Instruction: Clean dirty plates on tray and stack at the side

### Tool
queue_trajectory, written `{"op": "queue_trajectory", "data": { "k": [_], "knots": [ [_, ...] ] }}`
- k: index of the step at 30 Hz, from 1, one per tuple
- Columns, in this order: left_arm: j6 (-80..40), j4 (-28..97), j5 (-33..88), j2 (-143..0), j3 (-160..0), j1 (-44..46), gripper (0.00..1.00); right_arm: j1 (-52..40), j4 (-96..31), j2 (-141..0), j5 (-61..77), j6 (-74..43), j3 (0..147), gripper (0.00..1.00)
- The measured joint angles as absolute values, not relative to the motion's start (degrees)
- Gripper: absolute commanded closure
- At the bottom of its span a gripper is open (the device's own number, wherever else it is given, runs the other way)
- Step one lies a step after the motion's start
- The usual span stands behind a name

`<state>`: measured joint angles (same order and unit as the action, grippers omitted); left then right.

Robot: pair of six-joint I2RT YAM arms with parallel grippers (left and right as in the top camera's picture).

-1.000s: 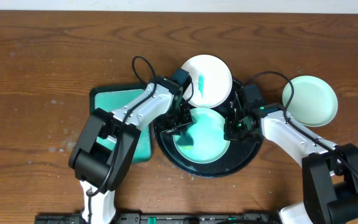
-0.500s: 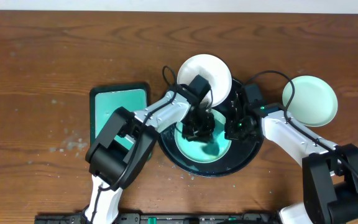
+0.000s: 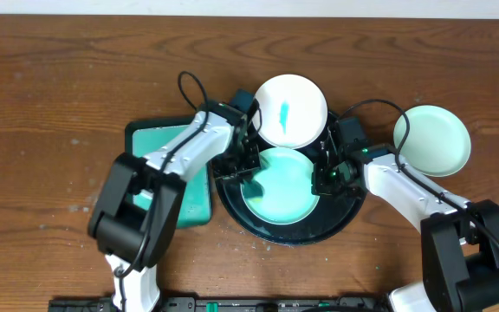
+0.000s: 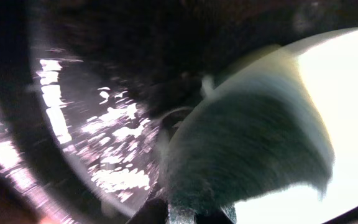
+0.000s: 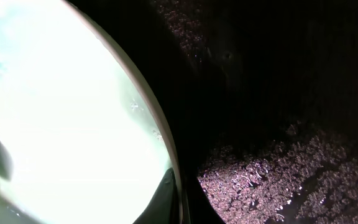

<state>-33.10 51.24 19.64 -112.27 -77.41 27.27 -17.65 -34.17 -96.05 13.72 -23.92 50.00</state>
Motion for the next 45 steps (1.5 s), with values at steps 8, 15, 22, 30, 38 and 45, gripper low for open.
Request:
{"op": "queue_trajectory", "data": {
  "k": [8,15,22,30,38,45],
  "knots": [
    [-29.8,56.2,10.5,-96.5,-77.4,17.7,0.93,-17.6,-33.8,-96.1,13.0,-23.9,50.0,0.99],
    [-27.8,58.6,-2.3,-92.2,-74.7,8.8,0.93,-17.6,-32.8,-96.1,12.2,-23.6,50.0,0.99],
    [-26.9,54.8,-3.0,-97.3,-65.6,5.8,0.48,-17.7,-31.4,-95.9,10.5,-21.6,50.0,0.99],
    [-26.8,59.9,-1.6,-86.0,-70.4,5.8,0.37,-24.6,-31.4,-88.8,5.4,-15.9,56.8,0.99],
    [-26.8,59.6,0.3,-58.8,-73.8,5.8,0.23,-37.5,-9.8,-85.3,-0.7,-8.5,65.6,0.99],
    [-26.8,59.0,0.8,-42.6,-74.0,5.8,0.22,-48.9,8.4,-94.6,-8.4,1.4,65.9,0.99]
  ]
}}
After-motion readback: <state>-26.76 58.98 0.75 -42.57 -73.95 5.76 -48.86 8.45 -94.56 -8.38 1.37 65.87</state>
